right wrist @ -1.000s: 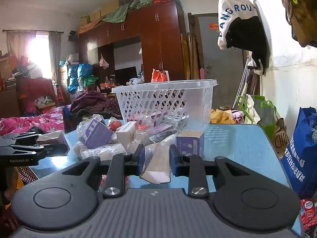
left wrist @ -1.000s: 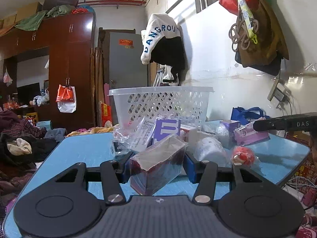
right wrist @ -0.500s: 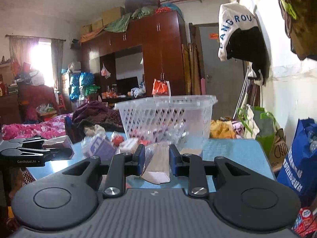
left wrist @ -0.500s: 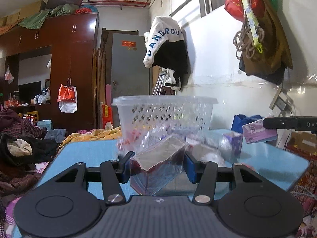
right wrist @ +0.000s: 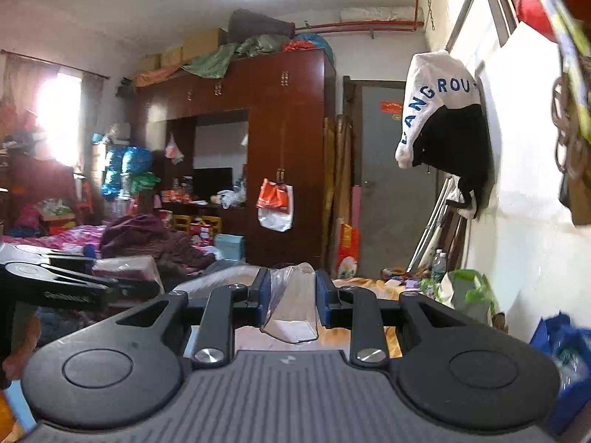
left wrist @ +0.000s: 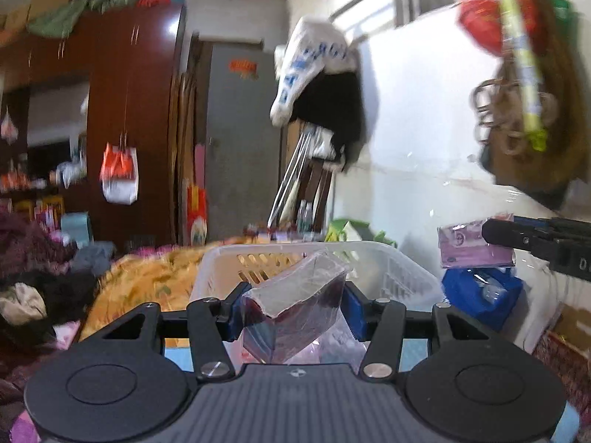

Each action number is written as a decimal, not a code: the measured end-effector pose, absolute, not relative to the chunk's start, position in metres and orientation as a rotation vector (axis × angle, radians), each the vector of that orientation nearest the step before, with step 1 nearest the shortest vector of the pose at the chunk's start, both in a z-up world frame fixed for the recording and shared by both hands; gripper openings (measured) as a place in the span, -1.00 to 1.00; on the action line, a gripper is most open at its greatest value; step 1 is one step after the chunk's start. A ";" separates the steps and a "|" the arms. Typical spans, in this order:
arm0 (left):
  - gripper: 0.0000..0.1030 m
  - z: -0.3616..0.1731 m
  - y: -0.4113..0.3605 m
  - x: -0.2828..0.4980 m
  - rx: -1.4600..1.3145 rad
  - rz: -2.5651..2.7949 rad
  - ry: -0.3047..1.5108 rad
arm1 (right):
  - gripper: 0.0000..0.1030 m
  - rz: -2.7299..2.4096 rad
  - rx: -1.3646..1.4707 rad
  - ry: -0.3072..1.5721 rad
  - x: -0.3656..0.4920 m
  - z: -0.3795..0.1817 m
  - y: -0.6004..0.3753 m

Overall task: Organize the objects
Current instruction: 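Carry both items into the white basket and open both tools, then grasp a white wrapped roll with the left tool while the right tool grasps a small blue-white box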

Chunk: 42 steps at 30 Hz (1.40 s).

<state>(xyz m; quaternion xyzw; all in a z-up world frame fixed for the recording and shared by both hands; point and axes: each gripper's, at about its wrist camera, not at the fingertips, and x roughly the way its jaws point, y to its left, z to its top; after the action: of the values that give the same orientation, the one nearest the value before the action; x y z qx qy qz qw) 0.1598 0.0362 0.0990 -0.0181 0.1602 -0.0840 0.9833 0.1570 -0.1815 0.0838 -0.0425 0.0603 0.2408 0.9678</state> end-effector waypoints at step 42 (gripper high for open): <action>0.96 -0.042 0.039 0.048 -0.035 -0.097 0.459 | 0.45 0.429 0.015 0.475 0.134 -0.044 -0.238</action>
<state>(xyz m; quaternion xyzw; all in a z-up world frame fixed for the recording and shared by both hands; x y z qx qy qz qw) 0.0481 0.0387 -0.0417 -0.0176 0.2274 -0.0480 0.9724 0.1342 -0.2375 -0.0437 0.0075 0.2336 0.2107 0.9492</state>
